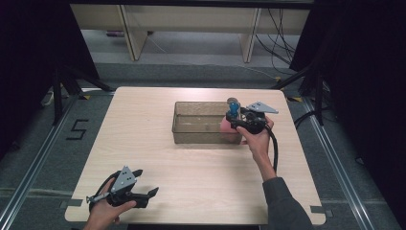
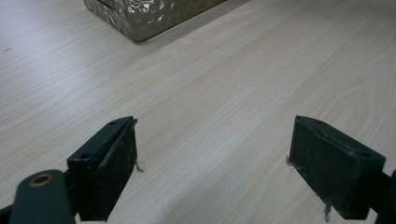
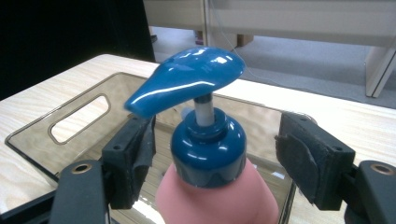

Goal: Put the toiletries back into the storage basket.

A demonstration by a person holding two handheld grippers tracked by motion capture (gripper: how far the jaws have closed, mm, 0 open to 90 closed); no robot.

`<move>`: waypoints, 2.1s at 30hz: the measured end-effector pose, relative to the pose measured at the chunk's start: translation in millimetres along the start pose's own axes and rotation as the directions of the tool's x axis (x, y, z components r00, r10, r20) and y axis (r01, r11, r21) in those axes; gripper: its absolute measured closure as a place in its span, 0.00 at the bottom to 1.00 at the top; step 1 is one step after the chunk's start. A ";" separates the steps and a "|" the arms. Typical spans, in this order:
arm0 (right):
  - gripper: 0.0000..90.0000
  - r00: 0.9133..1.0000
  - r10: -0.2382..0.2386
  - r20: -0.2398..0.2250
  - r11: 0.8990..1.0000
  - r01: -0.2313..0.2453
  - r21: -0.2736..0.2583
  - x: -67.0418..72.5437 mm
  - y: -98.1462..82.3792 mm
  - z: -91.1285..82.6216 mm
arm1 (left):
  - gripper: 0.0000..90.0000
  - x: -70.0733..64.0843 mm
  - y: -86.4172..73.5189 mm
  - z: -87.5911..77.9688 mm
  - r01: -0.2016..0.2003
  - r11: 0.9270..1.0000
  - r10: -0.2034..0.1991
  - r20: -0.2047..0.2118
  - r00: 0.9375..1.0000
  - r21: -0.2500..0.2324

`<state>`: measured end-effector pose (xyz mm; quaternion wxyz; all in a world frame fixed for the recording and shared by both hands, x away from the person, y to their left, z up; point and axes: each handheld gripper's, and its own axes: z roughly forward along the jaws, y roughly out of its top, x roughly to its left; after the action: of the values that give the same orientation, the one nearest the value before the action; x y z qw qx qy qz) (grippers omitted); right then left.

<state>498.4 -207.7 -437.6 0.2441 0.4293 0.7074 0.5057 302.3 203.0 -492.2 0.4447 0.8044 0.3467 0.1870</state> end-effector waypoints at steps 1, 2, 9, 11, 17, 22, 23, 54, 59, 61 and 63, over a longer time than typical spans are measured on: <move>0.31 1.000 0.009 -0.002 1.000 -0.009 -0.009 0.2 0.2 -1.3 | 0.16 -0.1 -0.5 -0.3 0.000 1.000 0.000 0.000 1.000 0.001; 0.31 1.000 0.009 -0.002 1.000 -0.009 -0.009 0.2 0.2 -1.3 | 0.16 -0.1 -0.5 -0.3 0.000 1.000 0.000 0.000 1.000 0.001; 0.30 1.000 0.021 -0.014 1.000 -0.022 -0.022 4.0 1.3 -9.7 | 0.16 -0.5 -0.3 0.5 0.006 1.000 -0.006 0.000 1.000 -0.003; 0.29 1.000 -0.015 -0.006 1.000 0.015 -0.027 2.4 1.6 -11.1 | 0.16 0.4 -0.3 -0.3 -0.006 1.000 0.006 -0.001 1.000 0.007; 0.28 1.000 0.002 -0.014 1.000 -0.003 -0.031 4.8 1.5 -15.9 | 0.16 -0.2 -0.4 -0.2 -0.002 1.000 0.002 -0.002 1.000 0.001; 0.27 1.000 0.001 -0.025 0.999 -0.002 -0.041 4.1 1.4 -18.5 | 0.16 -0.5 -0.3 0.6 0.006 1.000 -0.006 -0.001 1.000 -0.003; 0.27 1.000 0.006 -0.028 0.999 -0.007 -0.038 4.4 1.2 -19.3 | 0.16 -0.4 -0.4 0.4 0.003 1.000 -0.003 -0.001 1.000 -0.001; 0.25 0.999 0.019 -0.044 0.998 -0.022 -0.050 10.6 -1.0 -40.9 | 0.16 0.7 -0.2 -0.4 -0.020 1.000 0.021 -0.009 1.000 0.019; 0.25 0.999 0.001 -0.050 0.998 -0.004 -0.059 10.9 -0.5 -44.2 | 0.16 -1.5 -0.5 0.8 0.006 1.000 -0.006 0.002 1.000 -0.004; 0.25 0.998 0.024 -0.054 0.998 -0.027 -0.052 14.2 -1.0 -46.5 | 0.16 -0.7 -0.3 0.6 -0.001 1.000 0.001 -0.001 1.000 0.001; 0.25 0.998 -0.002 -0.058 0.998 -0.001 -0.057 13.1 -1.3 -46.9 | 0.16 -1.9 -0.8 0.6 0.009 1.000 -0.009 0.000 1.000 -0.001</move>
<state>454.6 -220.4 -420.4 0.2359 0.4070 0.6995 0.5379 301.0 201.6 -493.1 0.4459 0.8025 0.3505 0.1852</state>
